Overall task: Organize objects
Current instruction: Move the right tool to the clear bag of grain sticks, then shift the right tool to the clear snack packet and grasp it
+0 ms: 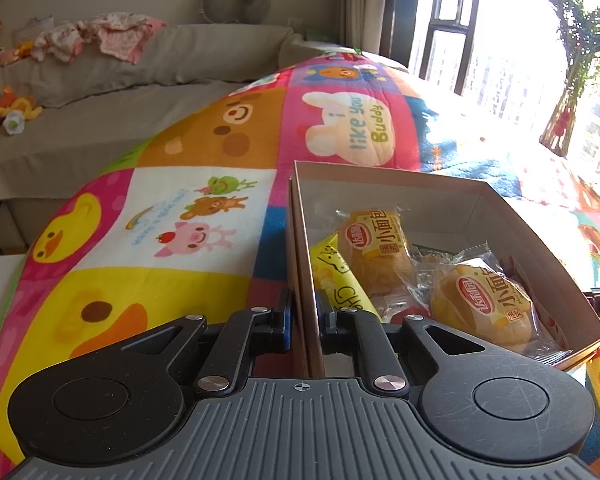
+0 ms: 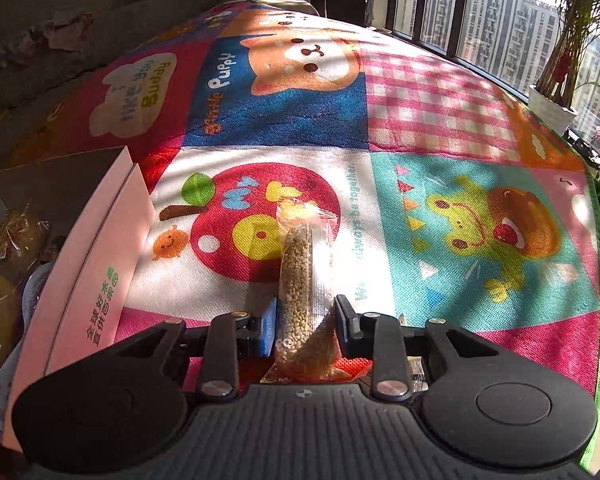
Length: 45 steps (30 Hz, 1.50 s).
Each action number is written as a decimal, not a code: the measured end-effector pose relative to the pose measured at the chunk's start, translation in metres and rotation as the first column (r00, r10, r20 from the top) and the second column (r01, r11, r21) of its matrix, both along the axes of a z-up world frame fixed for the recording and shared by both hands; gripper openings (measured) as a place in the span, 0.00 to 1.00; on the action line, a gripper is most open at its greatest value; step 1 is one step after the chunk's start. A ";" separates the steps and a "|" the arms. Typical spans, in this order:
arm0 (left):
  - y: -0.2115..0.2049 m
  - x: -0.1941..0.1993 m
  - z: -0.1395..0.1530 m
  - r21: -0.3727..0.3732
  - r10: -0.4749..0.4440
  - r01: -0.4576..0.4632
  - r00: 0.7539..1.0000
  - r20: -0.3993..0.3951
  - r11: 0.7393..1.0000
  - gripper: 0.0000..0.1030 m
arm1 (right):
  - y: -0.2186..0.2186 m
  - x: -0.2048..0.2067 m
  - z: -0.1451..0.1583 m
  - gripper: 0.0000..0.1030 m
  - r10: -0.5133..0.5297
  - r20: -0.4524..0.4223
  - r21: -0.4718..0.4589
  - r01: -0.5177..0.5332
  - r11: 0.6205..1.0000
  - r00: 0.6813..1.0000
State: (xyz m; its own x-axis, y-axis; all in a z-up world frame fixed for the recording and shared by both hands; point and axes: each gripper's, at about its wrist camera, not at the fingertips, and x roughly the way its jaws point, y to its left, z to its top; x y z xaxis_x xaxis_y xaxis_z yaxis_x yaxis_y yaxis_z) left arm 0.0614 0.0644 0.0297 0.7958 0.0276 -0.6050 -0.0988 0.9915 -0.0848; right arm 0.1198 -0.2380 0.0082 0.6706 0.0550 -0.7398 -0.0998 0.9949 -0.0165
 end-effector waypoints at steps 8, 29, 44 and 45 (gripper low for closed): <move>0.002 0.000 0.000 -0.013 0.001 -0.001 1.000 0.004 1.000 0.13 | 0.008 -0.072 0.007 0.29 0.032 -0.052 0.051 -0.029 0.998 0.998; 0.002 -0.001 0.000 -0.020 -0.004 0.004 1.000 0.009 1.000 0.14 | 0.012 -0.121 0.037 0.72 -0.007 0.073 0.056 0.003 0.998 0.997; 0.001 -0.001 0.001 -0.012 -0.009 0.009 1.000 0.009 1.000 0.14 | -0.046 -0.048 -0.002 0.90 -0.191 0.065 -0.030 0.194 0.981 0.979; 0.002 -0.001 0.001 -0.012 -0.009 0.009 1.000 0.009 1.000 0.14 | -0.050 -0.040 -0.005 0.90 -0.185 0.048 -0.018 0.186 0.982 0.982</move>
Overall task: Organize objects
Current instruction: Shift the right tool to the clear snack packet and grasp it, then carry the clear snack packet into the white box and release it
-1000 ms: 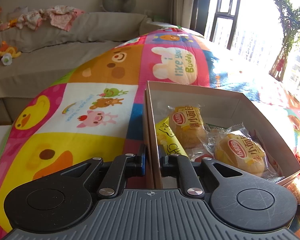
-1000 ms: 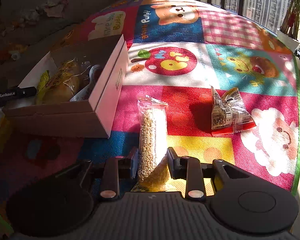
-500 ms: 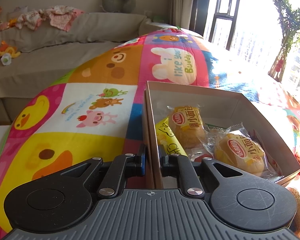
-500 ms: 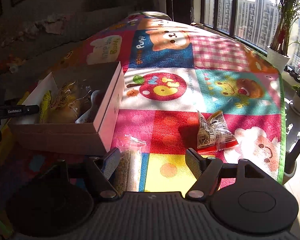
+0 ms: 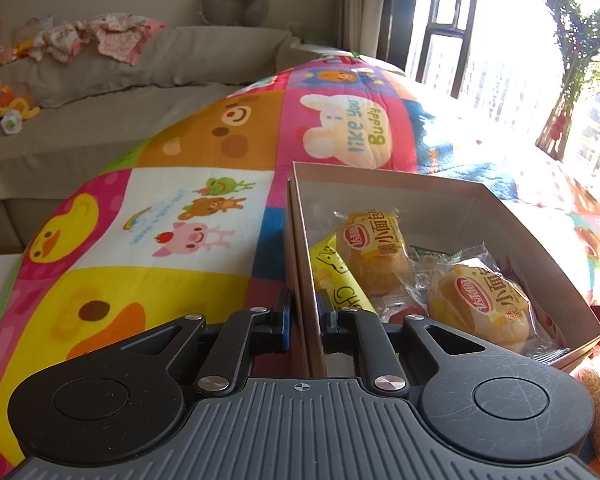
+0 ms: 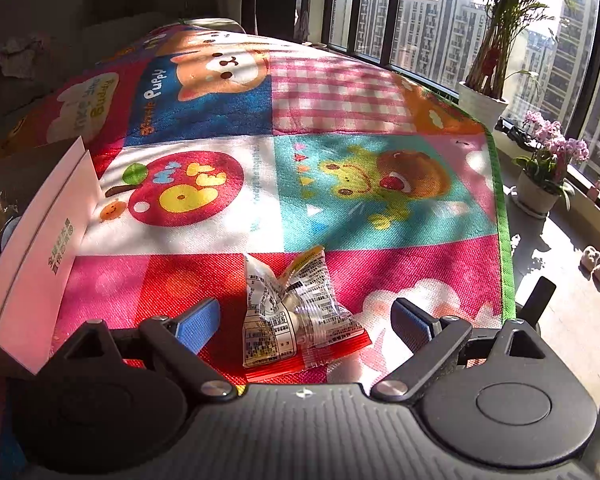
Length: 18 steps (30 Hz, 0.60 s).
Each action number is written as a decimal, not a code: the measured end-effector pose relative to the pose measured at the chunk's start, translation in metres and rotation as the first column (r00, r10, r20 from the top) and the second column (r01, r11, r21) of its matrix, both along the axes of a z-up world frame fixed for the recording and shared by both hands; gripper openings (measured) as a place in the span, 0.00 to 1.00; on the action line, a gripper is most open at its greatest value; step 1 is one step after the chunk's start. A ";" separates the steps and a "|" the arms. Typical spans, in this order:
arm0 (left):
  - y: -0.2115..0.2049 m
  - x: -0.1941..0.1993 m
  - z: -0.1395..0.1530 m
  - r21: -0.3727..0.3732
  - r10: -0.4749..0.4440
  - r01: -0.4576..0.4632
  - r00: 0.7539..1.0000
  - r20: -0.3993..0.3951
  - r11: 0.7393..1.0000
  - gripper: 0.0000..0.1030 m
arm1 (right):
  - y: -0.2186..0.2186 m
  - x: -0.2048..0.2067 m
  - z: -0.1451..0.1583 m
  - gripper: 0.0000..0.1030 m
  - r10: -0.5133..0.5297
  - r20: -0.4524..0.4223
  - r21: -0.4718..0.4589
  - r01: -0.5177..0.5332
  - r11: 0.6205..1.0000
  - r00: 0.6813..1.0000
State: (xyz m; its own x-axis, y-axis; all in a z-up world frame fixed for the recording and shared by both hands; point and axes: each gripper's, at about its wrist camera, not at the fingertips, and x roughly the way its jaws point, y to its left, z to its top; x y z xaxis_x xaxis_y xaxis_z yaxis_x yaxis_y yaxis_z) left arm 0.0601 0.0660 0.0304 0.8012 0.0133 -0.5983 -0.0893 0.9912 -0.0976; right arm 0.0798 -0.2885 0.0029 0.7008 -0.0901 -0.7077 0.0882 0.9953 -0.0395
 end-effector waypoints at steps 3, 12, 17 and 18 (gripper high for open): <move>0.000 0.000 0.000 -0.001 0.000 0.000 1.000 0.000 1.000 0.14 | -0.009 0.015 -0.006 0.91 0.015 -0.029 0.062 -0.013 0.998 0.999; 0.000 0.001 -0.003 0.005 0.000 0.000 1.000 -0.003 1.000 0.14 | 0.008 -0.019 0.004 0.57 0.068 -0.059 0.043 -0.065 0.997 0.996; 0.001 0.000 -0.004 -0.006 -0.005 0.005 1.000 0.003 1.000 0.14 | 0.017 -0.058 0.019 0.55 0.072 -0.087 0.083 -0.064 0.994 0.994; 0.001 0.000 -0.004 -0.006 -0.005 0.005 1.000 0.004 1.000 0.14 | 0.022 -0.066 0.024 0.55 0.084 -0.082 0.083 -0.077 0.994 0.993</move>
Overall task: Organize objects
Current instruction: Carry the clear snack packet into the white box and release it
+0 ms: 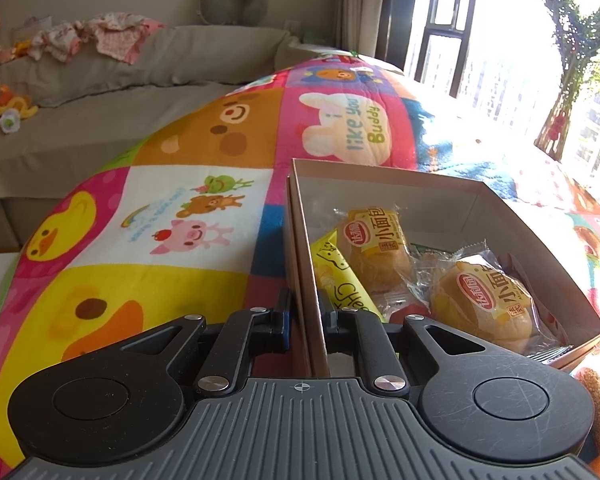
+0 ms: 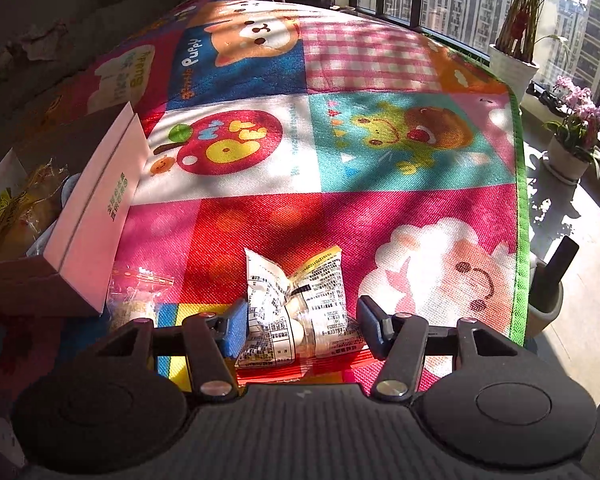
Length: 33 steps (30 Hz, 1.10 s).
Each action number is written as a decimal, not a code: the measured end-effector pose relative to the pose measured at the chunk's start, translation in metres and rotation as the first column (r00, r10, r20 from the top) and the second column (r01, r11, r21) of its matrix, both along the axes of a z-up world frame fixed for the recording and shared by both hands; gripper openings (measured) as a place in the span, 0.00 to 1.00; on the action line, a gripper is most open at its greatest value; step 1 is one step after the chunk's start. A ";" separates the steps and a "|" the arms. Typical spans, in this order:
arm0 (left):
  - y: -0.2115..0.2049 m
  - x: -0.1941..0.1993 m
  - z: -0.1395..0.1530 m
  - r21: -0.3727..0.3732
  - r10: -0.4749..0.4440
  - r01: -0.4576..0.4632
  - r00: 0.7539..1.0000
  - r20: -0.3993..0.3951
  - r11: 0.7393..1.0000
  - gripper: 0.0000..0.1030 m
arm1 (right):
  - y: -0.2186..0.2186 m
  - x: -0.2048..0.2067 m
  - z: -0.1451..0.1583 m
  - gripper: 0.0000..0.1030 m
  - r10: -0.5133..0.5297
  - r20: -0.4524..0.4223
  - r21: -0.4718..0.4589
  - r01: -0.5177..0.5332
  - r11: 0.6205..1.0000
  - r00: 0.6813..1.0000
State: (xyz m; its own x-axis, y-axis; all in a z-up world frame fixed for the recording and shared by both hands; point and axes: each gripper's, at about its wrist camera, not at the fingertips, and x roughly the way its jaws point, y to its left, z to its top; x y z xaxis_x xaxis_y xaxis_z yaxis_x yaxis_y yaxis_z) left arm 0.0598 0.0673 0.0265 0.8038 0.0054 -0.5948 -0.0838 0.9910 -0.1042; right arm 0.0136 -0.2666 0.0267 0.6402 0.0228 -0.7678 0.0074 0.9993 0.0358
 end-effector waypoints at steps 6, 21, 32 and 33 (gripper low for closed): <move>-0.002 -0.001 -0.001 0.012 -0.001 0.001 1.000 0.008 1.000 0.14 | 0.037 -0.045 0.030 0.55 0.112 0.025 0.047 -0.113 0.992 0.993; -0.002 -0.002 -0.002 0.018 -0.008 0.008 1.000 0.015 1.000 0.14 | 0.116 -0.040 0.068 0.55 0.304 0.116 0.077 -0.314 0.946 0.946; 0.001 -0.002 -0.002 0.000 -0.013 0.013 1.000 0.015 1.000 0.15 | 0.154 0.070 0.105 0.55 0.263 0.237 0.011 -0.274 0.962 0.935; 0.001 -0.002 -0.002 0.001 -0.013 0.013 1.000 0.014 1.000 0.15 | 0.157 0.080 0.106 0.55 0.255 0.250 0.012 -0.267 0.964 0.934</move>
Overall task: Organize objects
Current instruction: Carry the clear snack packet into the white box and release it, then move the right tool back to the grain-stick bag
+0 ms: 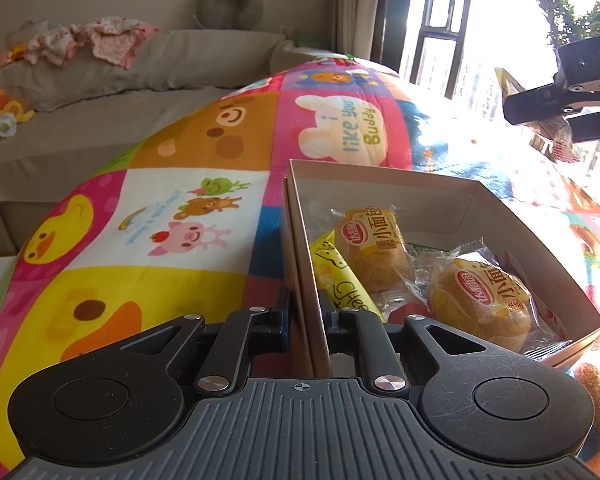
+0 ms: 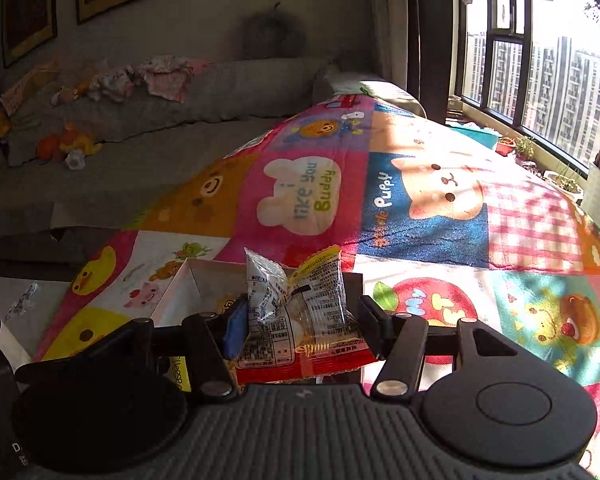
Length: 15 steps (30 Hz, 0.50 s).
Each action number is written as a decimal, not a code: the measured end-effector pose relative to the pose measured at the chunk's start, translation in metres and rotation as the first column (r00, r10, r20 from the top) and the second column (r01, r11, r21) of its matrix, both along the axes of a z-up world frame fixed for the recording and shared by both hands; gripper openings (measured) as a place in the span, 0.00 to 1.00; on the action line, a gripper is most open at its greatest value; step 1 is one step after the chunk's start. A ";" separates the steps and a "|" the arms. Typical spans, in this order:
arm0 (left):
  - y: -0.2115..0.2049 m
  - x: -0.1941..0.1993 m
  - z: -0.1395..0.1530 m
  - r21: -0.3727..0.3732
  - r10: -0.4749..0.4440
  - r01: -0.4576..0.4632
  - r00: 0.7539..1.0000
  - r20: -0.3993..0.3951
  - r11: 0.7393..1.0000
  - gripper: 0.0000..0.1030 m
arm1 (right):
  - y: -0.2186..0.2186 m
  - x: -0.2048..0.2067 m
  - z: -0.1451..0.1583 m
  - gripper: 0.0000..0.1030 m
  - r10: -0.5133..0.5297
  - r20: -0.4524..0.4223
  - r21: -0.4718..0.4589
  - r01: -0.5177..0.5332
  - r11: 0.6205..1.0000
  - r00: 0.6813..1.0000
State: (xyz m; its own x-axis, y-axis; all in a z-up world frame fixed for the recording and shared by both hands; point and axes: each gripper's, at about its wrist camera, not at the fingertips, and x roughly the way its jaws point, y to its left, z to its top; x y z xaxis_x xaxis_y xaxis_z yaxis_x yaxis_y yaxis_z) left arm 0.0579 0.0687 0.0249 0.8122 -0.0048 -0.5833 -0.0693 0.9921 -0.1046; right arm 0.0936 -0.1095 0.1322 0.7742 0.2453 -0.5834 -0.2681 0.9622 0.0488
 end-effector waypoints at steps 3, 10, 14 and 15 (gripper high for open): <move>0.000 0.000 0.000 0.000 -0.001 0.001 1.000 -0.001 1.000 0.15 | 0.008 0.029 -0.005 0.65 -0.005 0.007 -0.005 0.005 1.000 1.000; 0.000 0.000 0.000 0.002 0.004 -0.004 1.000 0.002 1.000 0.15 | -0.019 0.020 -0.020 0.74 -0.061 -0.032 0.011 0.061 0.998 0.998; 0.000 0.000 0.000 0.010 0.004 -0.004 1.000 0.000 1.000 0.15 | -0.047 -0.012 -0.033 0.77 -0.084 -0.046 -0.029 0.082 0.996 0.995; 0.000 0.000 0.000 0.014 0.004 -0.004 1.000 0.000 1.000 0.14 | -0.055 -0.023 -0.038 0.77 -0.089 -0.055 -0.034 0.087 0.996 0.995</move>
State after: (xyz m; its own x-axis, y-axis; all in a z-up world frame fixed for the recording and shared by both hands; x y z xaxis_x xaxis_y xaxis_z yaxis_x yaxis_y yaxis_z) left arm 0.0578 0.0687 0.0248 0.8120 0.0068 -0.5837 -0.0733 0.9932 -0.0904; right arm 0.0704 -0.1646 0.0946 0.7573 0.1587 -0.6334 -0.1800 0.9832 0.0310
